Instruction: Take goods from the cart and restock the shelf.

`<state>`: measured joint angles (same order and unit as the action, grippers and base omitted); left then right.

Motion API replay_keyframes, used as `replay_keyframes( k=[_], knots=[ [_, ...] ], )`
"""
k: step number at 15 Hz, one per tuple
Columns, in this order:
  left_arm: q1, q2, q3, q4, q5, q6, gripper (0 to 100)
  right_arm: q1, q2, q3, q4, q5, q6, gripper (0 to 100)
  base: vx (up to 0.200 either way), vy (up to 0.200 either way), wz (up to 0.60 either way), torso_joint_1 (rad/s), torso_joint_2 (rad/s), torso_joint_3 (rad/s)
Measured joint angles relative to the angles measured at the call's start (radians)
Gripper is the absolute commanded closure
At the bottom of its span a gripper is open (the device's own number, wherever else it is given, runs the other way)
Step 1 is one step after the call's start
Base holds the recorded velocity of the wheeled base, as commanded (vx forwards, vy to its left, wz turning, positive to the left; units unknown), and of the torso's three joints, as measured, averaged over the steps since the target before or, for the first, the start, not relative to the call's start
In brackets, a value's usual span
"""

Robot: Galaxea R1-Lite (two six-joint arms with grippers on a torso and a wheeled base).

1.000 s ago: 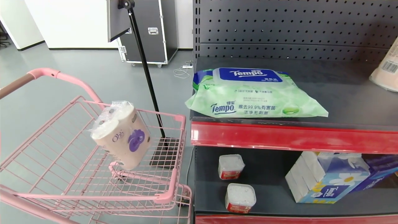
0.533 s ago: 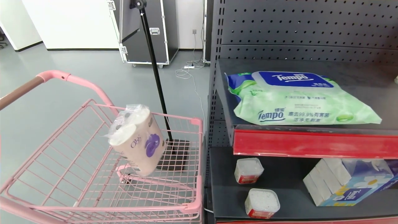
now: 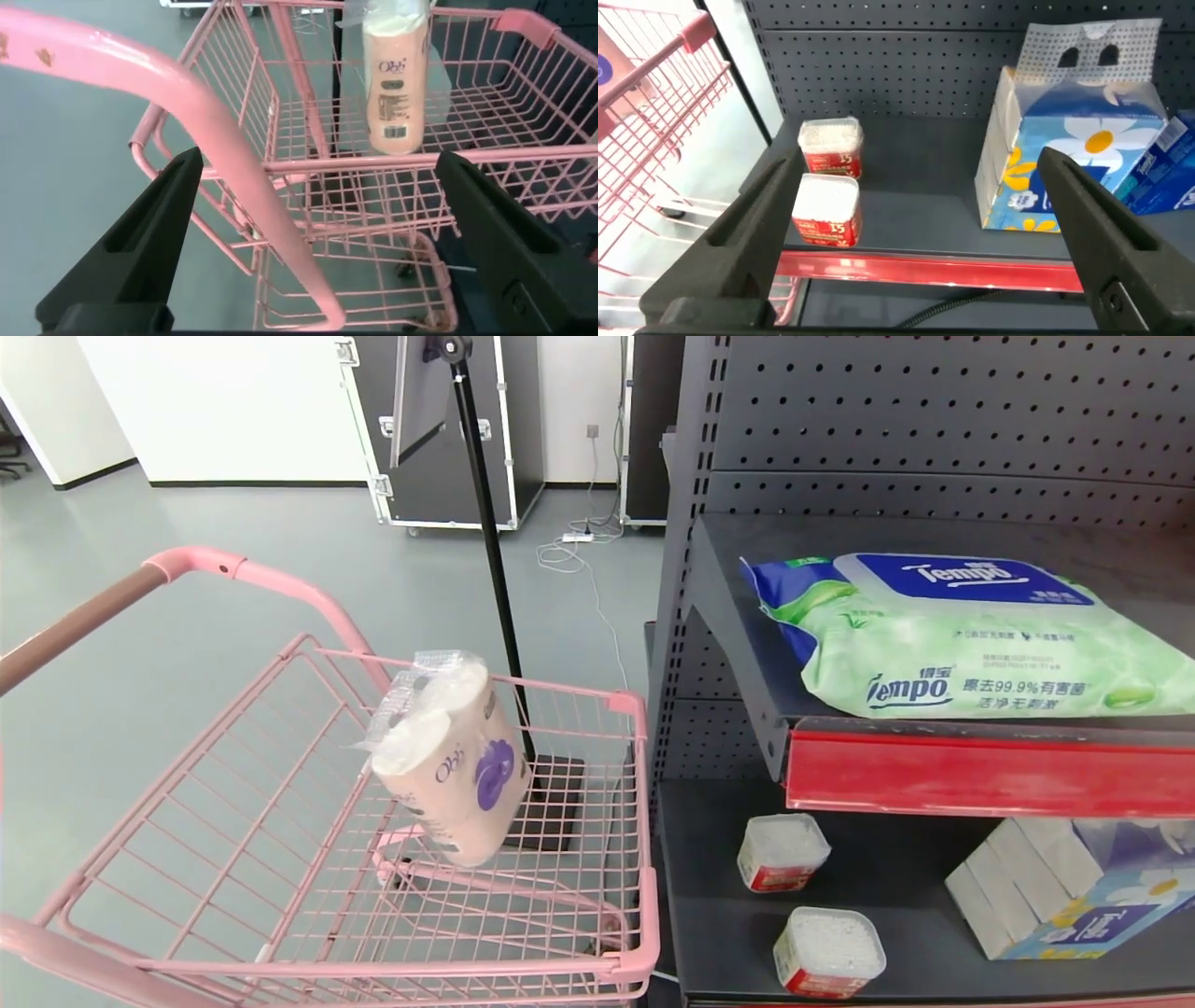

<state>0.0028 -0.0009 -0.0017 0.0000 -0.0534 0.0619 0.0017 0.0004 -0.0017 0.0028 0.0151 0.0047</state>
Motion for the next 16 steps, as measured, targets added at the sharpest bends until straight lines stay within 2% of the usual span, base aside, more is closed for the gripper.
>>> replay_keyframes(
  k=[1, 2, 3, 4, 5, 6, 7, 9, 10, 13, 16],
  knots=[
    [0.0, 0.0, 0.0, -0.001, -0.005, 0.018, 0, 0.0, 0.0, 0.0, 0.0, 0.0, 0.0, 0, 0.0, 0.0, 0.0, 0.0, 0.0, 0.0],
    [-0.001, 0.003, -0.005, -0.006, -0.018, 0.003, 0, 0.0, 0.0, 0.0, 0.0, 0.0, 0.0, 0, 0.0, 0.0, 0.0, 0.0, 0.0, 0.0],
    [-0.003, 0.014, -0.04, -0.016, -0.03, -0.052, 0, 0.0, 0.0, 0.0, 0.0, 0.0, 0.0, 0, 0.0, 0.0, 0.0, 0.0, 0.0, 0.0],
    [-0.003, 0.044, -0.116, -0.016, -0.039, -0.132, 0, 0.0, 0.0, 0.0, 0.0, 0.0, 0.0, 0, 0.0, 0.0, 0.0, 0.0, 0.0, 0.0],
    [-0.004, 0.087, -0.216, -0.007, -0.049, -0.195, 0, 0.0, 0.0, 0.0, 0.0, 0.0, 0.0, 0, 0.0, 0.0, 0.0, 0.0, 0.0, 0.0],
    [-0.009, 0.15, -0.358, 0.02, -0.064, -0.254, 0, 0.0, 0.0, 0.0, 0.0, 0.0, 0.0, 0, 0.0, 0.0, 0.0, 0.0, 0.0, 0.0],
    [-0.015, 0.228, -0.49, 0.039, -0.088, -0.278, 0, 0.0, 0.0, 0.0, 0.0, -0.001, 0.0, 0, 0.0, 0.0, 0.0, 0.0, 0.0, 0.0],
    [-0.027, 0.358, -0.647, 0.054, -0.128, -0.261, 0, 0.0, 0.0, 0.0, 0.0, -0.001, -0.001, 0, 0.0, 0.0, 0.0, 0.0, 0.0, 0.0],
    [-0.033, 0.424, -0.67, 0.053, -0.147, -0.247, 0, 0.0, 0.0, 0.0, 0.0, -0.001, -0.001, 0, 0.0, 0.0, 0.0, 0.0, 0.0, 0.0],
    [-0.055, 0.654, -0.572, -0.043, -0.187, -0.212, 0, 0.0, 0.0, 0.0, 0.0, 0.0, -0.001, 0, 0.0, 0.0, 0.0, 0.0, 0.0, 0.0],
    [-0.126, 0.873, -0.433, -0.211, -0.202, -0.196, 0, 0.0, 0.0, 0.0, 0.0, 0.0, 0.0, 0, 0.0, 0.0, 0.0, 0.0, 0.0, 0.0]
  ],
)
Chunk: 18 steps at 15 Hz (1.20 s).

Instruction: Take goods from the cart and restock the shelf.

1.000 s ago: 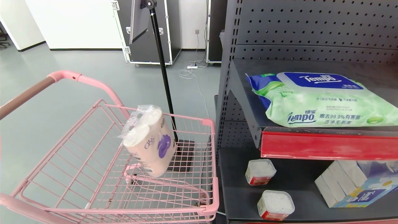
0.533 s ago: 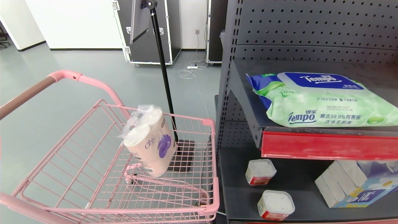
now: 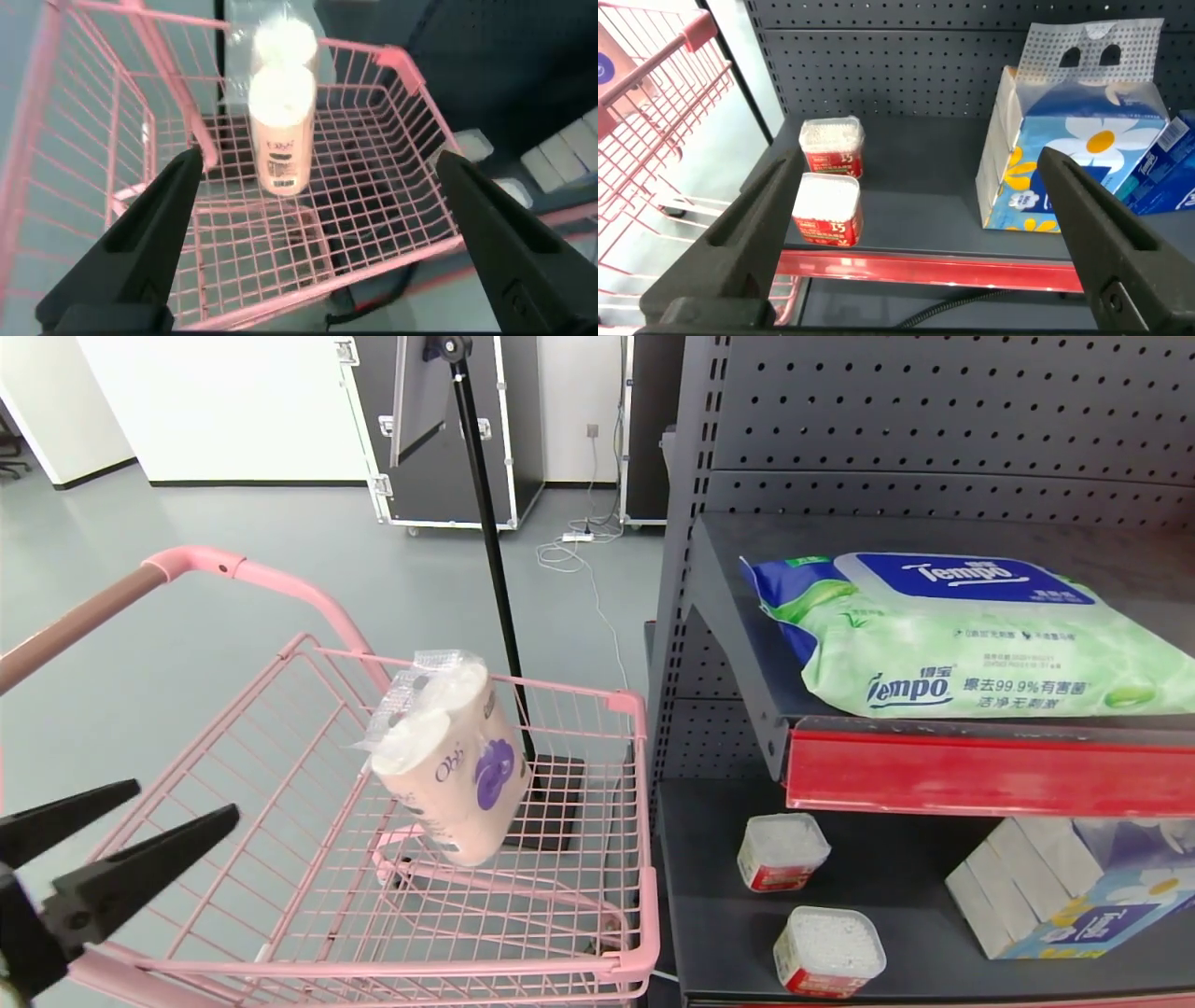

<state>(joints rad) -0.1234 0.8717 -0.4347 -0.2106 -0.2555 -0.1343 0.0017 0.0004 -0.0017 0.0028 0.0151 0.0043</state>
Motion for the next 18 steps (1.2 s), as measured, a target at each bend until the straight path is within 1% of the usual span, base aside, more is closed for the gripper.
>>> replay_keyframes(
  k=[3, 4, 5, 8, 12, 14, 16, 18],
  knots=[
    [-0.034, 0.193, 0.069, -0.229, 0.002, -0.002, 0, 0.0, 0.0, 0.0, 0.0, 0.0, 0.0, 0, 0.0, 0.0, 0.0, 0.0, 0.0, 0.0],
    [-0.041, 0.248, 0.086, -0.286, 0.003, -0.003, 0, 0.0, 0.0, 0.0, 0.0, 0.0, 0.0, 0, 0.0, 0.0, 0.0, 0.0, 0.0, 0.0],
    [-0.055, 0.292, 0.097, -0.315, 0.003, -0.004, 0, 0.0, 0.0, 0.0, 0.0, 0.0, 0.0, 0, 0.0, 0.0, 0.0, 0.0, 0.0, 0.0],
    [-0.099, 0.377, 0.109, -0.328, 0.003, -0.005, 0, 0.0, 0.0, 0.0, 0.0, 0.0, 0.0, 0, 0.0, 0.0, 0.0, 0.0, 0.0, 0.0],
    [-0.115, 0.475, 0.111, -0.447, 0.008, -0.005, 0, 0.0, 0.0, 0.0, 0.0, 0.0, 0.0, 0, 0.0, 0.0, 0.0, 0.0, 0.0, 0.0],
    [-0.124, 0.521, 0.112, -0.479, 0.011, -0.004, 0, 0.0, 0.0, 0.0, 0.0, 0.0, 0.0, 0, 0.0, 0.0, 0.0, 0.0, 0.0, 0.0],
    [-0.15, 0.551, 0.111, -0.484, 0.015, -0.004, 0, 0.0, 0.0, 0.0, 0.0, 0.0, 0.0, 0, 0.0, 0.0, 0.0, 0.0, 0.0, 0.0],
    [-0.166, 0.583, 0.104, -0.521, 0.037, -0.003, 0, 0.0, 0.0, 0.0, 0.0, 0.0, 0.0, 0, 0.0, 0.0, 0.0, 0.0, 0.0, 0.0]
  ],
)
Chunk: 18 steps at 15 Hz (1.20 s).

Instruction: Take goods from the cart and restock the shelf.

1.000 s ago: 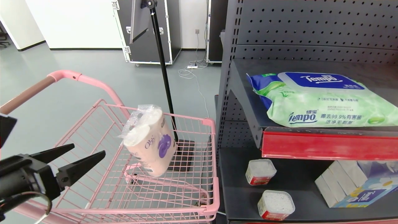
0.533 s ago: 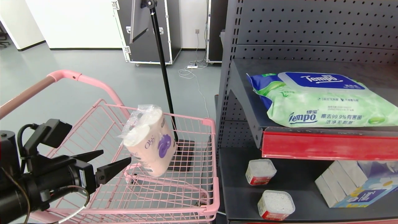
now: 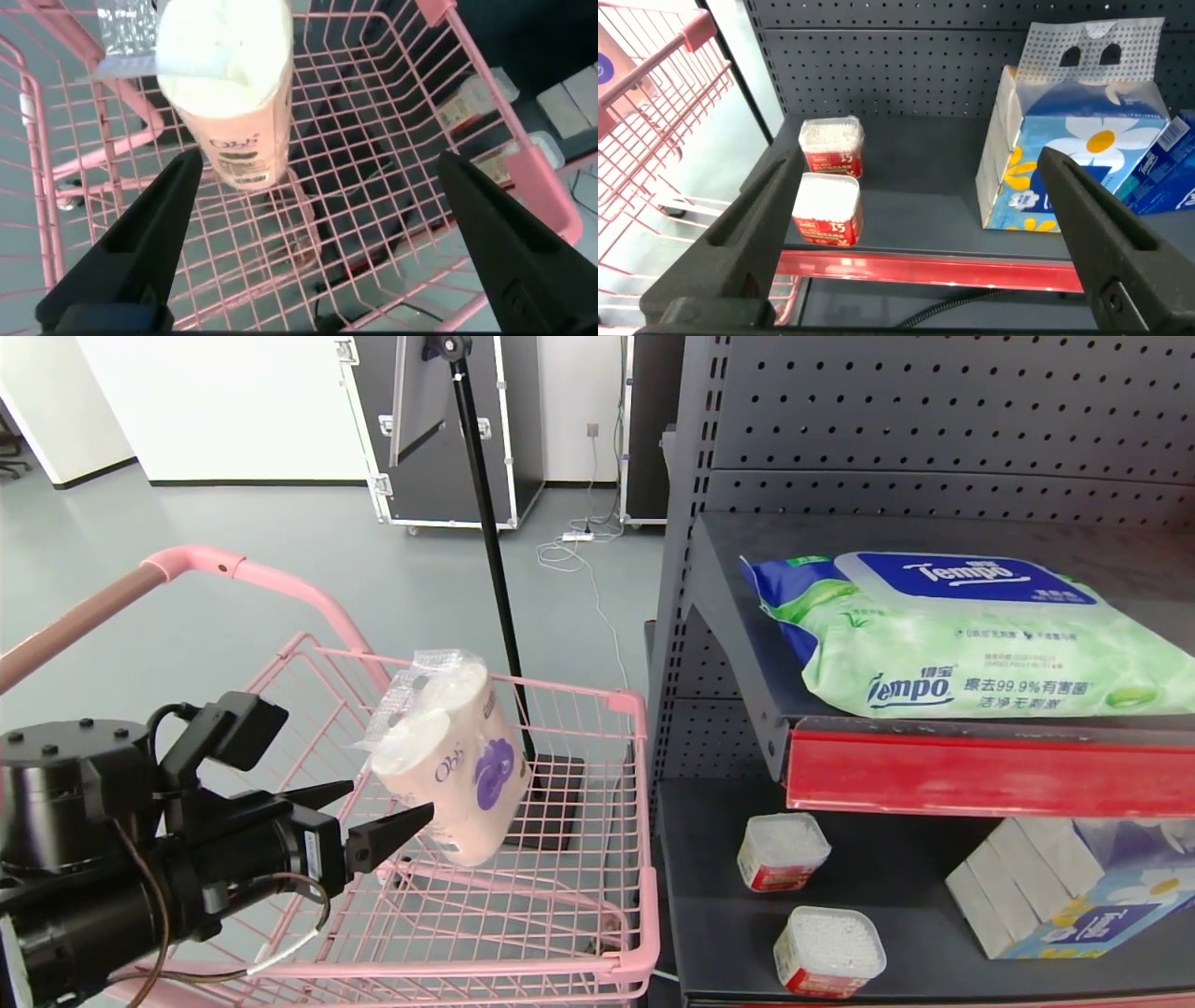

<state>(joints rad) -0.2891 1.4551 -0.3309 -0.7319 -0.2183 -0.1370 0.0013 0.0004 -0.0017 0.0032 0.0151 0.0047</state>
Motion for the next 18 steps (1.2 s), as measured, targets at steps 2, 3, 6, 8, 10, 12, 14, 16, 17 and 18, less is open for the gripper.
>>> replay_keyframes(
  k=[2, 3, 6, 8, 10, 12, 14, 16, 17, 18],
  knots=[
    [-0.011, 0.058, -0.003, -0.105, 0.023, 0.003, 0, 0.0, 0.0, 0.0, 0.0, 0.0, 0.0, 0, 0.0, 0.0, 0.0, 0.0, 0.0, 0.0],
    [-0.017, 0.088, -0.001, -0.145, 0.031, 0.003, 0, 0.0, 0.0, 0.0, 0.0, 0.0, 0.0, 0, 0.0, 0.0, 0.0, 0.0, 0.0, 0.0],
    [-0.042, 0.161, -0.003, -0.187, 0.044, 0.005, 0, 0.0, 0.0, 0.0, 0.0, 0.0, 0.0, 0, 0.0, 0.0, 0.0, 0.0, 0.0, 0.0],
    [-0.046, 0.196, -0.007, -0.223, 0.046, 0.005, 0, 0.0, 0.0, 0.0, 0.0, 0.0, 0.0, 0, 0.0, 0.0, 0.0, 0.0, 0.0, 0.0],
    [-0.048, 0.23, -0.007, -0.279, 0.06, 0.006, 0, 0.0, 0.0, 0.0, 0.0, 0.0, 0.0, 0, 0.0, 0.0, 0.0, 0.0, 0.0, 0.0],
    [-0.048, 0.252, -0.005, -0.293, 0.066, 0.006, 0, 0.0, 0.0, 0.0, 0.0, 0.0, 0.0, 0, 0.0, 0.0, 0.0, 0.0, 0.0, 0.0],
    [-0.048, 0.255, -0.005, -0.293, 0.065, 0.003, 0, 0.0, 0.0, 0.0, 0.0, 0.0, 0.0, 0, 0.0, 0.0, 0.0, 0.0, 0.0, 0.0],
    [-0.049, 0.246, -0.006, -0.286, 0.064, 0.0, 0, 0.001, 0.0, 0.0, 0.0, 0.0, 0.0, 0, 0.0, 0.0, 0.0, 0.0, 0.0, 0.0],
    [-0.048, 0.235, -0.004, -0.282, 0.064, 0.0, 0, 0.0, 0.0, 0.0, 0.0, 0.0, 0.0, 0, 0.0, 0.0, 0.0, 0.0, 0.0, 0.0],
    [-0.046, 0.226, -0.002, -0.279, 0.065, 0.0, 0, 0.0, 0.0, 0.0, 0.0, 0.0, 0.0, 0, 0.0, 0.0, 0.0, 0.0, 0.0, 0.0]
  ],
)
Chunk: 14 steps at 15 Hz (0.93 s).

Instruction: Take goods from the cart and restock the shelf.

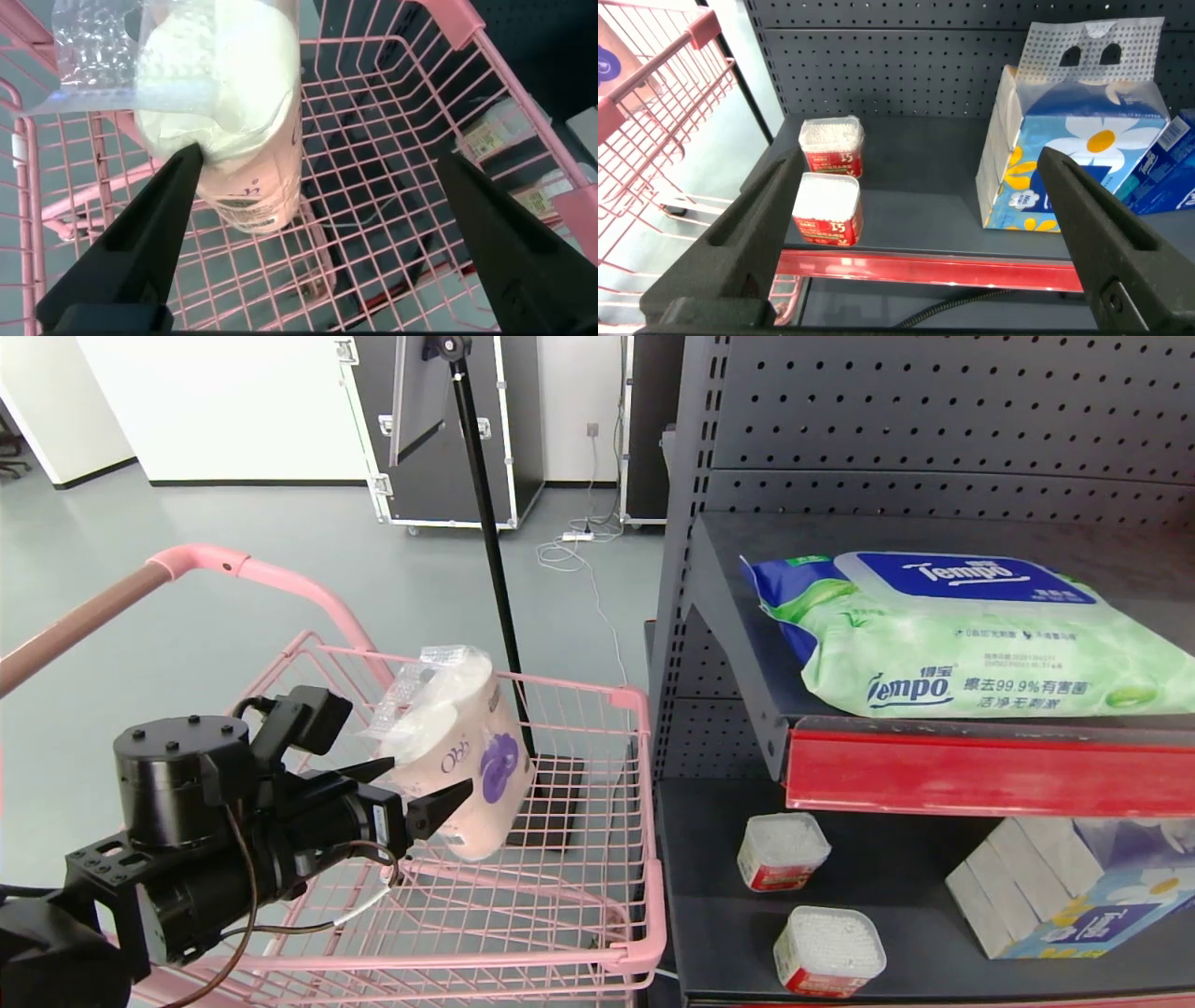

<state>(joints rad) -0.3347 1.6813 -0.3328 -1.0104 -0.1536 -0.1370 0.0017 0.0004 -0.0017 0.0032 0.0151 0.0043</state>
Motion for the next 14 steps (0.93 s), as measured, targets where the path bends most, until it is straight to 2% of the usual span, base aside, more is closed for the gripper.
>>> replay_keyframes(
  k=[5, 8, 14],
  knots=[
    [0.006, -0.056, 0.007, 0.004, 0.009, 0.001, 0, 0.0, 0.0, 0.0, 0.0, 0.0, 0.0, 0, 0.0, 0.0, 0.0, 0.0, 0.0, 0.0],
    [0.03, -0.073, 0.011, 0.002, 0.011, 0.003, 0, 0.0, 0.0, 0.0, 0.0, 0.0, 0.0, 0, 0.0, 0.0, 0.0, 0.0, 0.0, 0.0],
    [0.05, -0.035, -0.001, -0.006, 0.013, 0.01, 0, 0.0, 0.0, 0.0, 0.0, 0.0, 0.0, 0, 0.0, 0.0, 0.0, 0.0, 0.0, 0.0]
  ],
)
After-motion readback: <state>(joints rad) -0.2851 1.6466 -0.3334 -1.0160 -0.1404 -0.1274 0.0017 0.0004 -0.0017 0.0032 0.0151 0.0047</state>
